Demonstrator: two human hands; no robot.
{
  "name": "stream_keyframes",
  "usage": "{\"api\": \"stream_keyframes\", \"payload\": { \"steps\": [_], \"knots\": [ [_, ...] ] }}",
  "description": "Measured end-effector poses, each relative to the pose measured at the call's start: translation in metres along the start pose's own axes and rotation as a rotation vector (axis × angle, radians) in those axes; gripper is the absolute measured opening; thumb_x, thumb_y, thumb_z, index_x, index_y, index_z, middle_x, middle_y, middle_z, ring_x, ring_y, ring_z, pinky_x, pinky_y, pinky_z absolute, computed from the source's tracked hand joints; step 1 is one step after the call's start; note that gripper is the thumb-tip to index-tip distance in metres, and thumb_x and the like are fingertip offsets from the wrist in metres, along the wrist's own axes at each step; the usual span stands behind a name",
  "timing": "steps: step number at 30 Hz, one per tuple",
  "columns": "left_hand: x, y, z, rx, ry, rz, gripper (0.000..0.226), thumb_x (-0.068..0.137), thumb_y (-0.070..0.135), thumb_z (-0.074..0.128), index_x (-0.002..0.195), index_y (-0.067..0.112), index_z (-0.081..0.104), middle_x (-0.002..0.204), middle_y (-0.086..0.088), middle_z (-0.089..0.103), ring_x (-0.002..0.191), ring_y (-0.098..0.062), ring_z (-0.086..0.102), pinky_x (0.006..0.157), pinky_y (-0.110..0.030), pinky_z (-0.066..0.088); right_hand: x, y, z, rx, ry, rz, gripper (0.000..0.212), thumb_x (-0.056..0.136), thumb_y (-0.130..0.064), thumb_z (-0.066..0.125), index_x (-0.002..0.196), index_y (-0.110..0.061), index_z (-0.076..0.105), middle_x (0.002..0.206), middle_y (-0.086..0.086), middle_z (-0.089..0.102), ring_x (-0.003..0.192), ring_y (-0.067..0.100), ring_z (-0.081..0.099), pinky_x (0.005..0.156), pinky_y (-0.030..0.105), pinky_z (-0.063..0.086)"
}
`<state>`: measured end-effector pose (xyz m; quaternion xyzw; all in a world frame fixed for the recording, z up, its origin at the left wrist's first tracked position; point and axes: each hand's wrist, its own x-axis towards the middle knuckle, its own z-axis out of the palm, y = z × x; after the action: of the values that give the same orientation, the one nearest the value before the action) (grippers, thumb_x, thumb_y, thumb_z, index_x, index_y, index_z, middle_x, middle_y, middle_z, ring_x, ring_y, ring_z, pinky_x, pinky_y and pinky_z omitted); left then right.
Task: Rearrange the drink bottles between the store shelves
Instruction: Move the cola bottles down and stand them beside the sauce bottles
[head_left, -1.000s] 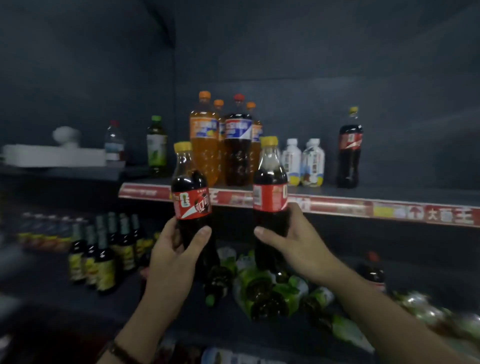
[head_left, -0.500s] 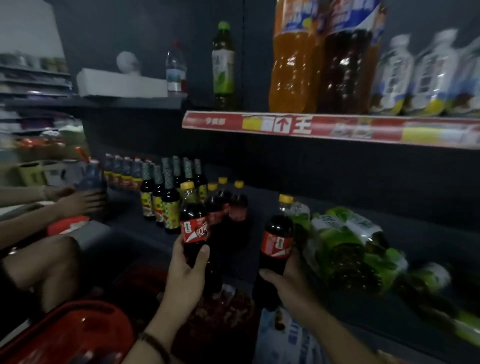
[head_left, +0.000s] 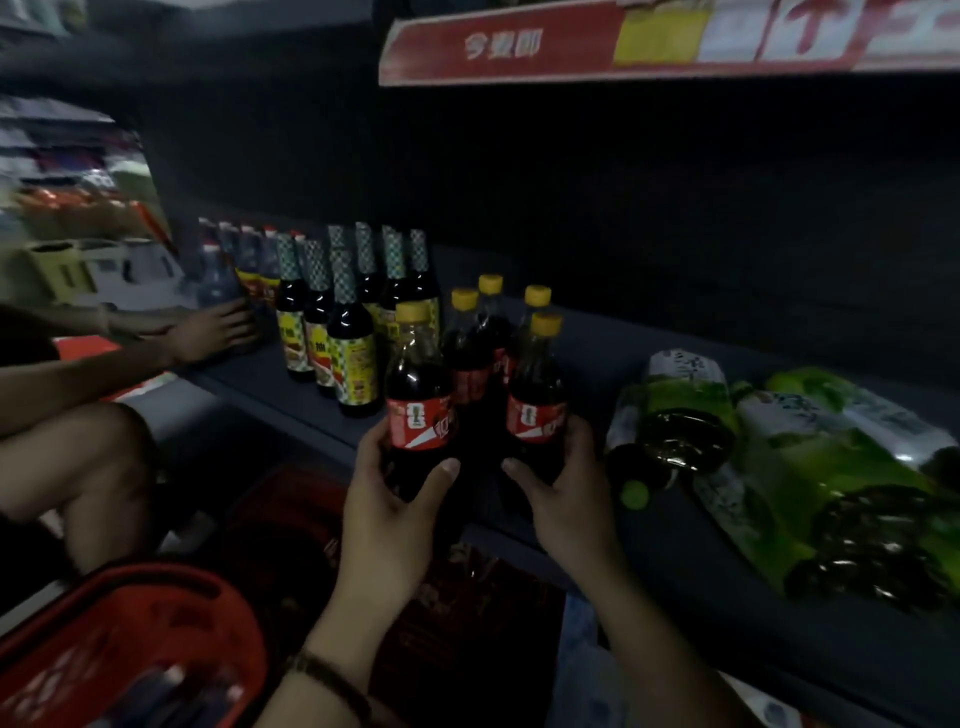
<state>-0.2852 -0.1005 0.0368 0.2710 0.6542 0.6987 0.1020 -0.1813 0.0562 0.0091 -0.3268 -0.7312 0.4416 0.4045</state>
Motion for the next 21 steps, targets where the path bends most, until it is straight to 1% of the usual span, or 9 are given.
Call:
{"api": "stream_keyframes", "payload": {
  "steps": [4,6,7,9,12,14,16,19,21],
  "knots": [
    [0.008,-0.002,0.000,-0.065,0.018,-0.052,0.051,0.092,0.019,0.082,0.135,0.035,0.059,0.114,0.023,0.076,0.107,0.003,0.072,0.099,-0.043,0.062,0.014,-0.003,0.009,-0.064,0.058,0.024,0.078,0.075,-0.033,0.096,0.135,-0.033,0.046,0.131,-0.011,0.067,0.119,0.008,0.065,0.095,0.028,0.057],
    [0.009,-0.004,0.002,-0.083,0.014,-0.060,0.050,0.092,0.017,0.081,0.133,0.035,0.059,0.112,0.024,0.076,0.103,0.009,0.071,0.098,-0.043,0.062,0.018,-0.003,0.015,-0.141,0.081,-0.003,0.083,0.073,-0.039,0.096,0.137,-0.029,0.044,0.134,-0.006,0.063,0.121,0.013,0.062,0.095,0.033,0.056],
    [0.009,-0.005,0.003,-0.086,0.013,-0.059,0.051,0.092,0.016,0.082,0.134,0.034,0.059,0.111,0.022,0.076,0.101,0.012,0.070,0.098,-0.044,0.062,0.018,-0.003,0.015,-0.180,0.073,-0.020,0.083,0.075,-0.040,0.094,0.140,-0.027,0.044,0.135,-0.004,0.060,0.122,0.013,0.059,0.094,0.031,0.054],
    [0.009,-0.006,0.005,-0.091,0.008,-0.060,0.053,0.091,0.016,0.082,0.136,0.032,0.059,0.114,0.017,0.075,0.102,0.011,0.069,0.099,-0.046,0.062,0.019,-0.003,0.010,-0.242,0.032,-0.040,0.076,0.081,-0.038,0.089,0.141,-0.024,0.045,0.135,-0.003,0.057,0.122,0.013,0.055,0.093,0.027,0.046],
    [0.012,-0.010,0.005,-0.110,-0.008,-0.075,0.054,0.090,0.017,0.083,0.136,0.035,0.059,0.117,0.017,0.075,0.110,-0.003,0.072,0.099,-0.048,0.062,0.020,-0.002,-0.003,-0.323,-0.022,-0.017,0.067,0.082,-0.034,0.084,0.138,-0.022,0.049,0.129,-0.002,0.060,0.119,0.017,0.058,0.090,0.026,0.046],
    [0.012,-0.011,0.005,-0.110,-0.017,-0.071,0.055,0.090,0.017,0.084,0.135,0.035,0.059,0.116,0.020,0.075,0.112,-0.004,0.072,0.099,-0.048,0.062,0.018,-0.003,-0.004,-0.337,-0.034,0.012,0.062,0.085,-0.031,0.084,0.135,-0.017,0.051,0.121,-0.001,0.060,0.112,0.017,0.058,0.078,0.018,0.043],
    [0.012,-0.011,0.005,-0.122,-0.015,-0.069,0.055,0.089,0.016,0.085,0.135,0.034,0.060,0.115,0.021,0.076,0.111,-0.005,0.072,0.098,-0.048,0.063,0.016,-0.002,0.001,-0.319,-0.022,0.027,0.056,0.086,-0.031,0.085,0.128,-0.017,0.051,0.113,-0.003,0.058,0.104,0.014,0.058,0.067,0.009,0.037],
    [0.013,-0.013,0.006,-0.134,0.004,-0.068,0.057,0.088,0.014,0.086,0.136,0.031,0.060,0.117,0.015,0.076,0.110,-0.008,0.073,0.097,-0.049,0.064,0.015,0.001,0.010,-0.278,-0.017,0.046,0.045,0.089,-0.032,0.083,0.113,-0.023,0.046,0.105,-0.007,0.055,0.096,0.011,0.059,0.061,0.009,0.039],
    [0.013,-0.014,0.007,-0.133,0.014,-0.069,0.060,0.087,0.015,0.088,0.136,0.032,0.059,0.122,0.011,0.075,0.114,-0.013,0.073,0.098,-0.051,0.063,0.016,0.000,0.013,-0.274,-0.032,0.048,0.045,0.090,-0.032,0.083,0.112,-0.024,0.045,0.109,-0.005,0.056,0.096,0.011,0.058,0.058,0.007,0.041]
  ]
}}
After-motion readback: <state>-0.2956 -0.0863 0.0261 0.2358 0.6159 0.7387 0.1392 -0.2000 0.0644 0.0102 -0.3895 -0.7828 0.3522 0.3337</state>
